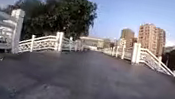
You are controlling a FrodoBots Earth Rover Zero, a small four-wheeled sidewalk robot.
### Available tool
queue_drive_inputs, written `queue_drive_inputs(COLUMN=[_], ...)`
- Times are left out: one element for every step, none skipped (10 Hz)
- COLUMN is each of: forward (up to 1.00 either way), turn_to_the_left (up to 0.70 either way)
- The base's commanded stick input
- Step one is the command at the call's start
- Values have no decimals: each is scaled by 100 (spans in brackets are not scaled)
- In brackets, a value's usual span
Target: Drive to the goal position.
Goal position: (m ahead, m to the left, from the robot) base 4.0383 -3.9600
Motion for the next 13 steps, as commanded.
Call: queue_drive_inputs(forward=[45,45,45,45,45,45,45,45,45,45,45,45,45], turn_to_the_left=[0,0,0,0,0,0,0,0,0,0,0,0,0])
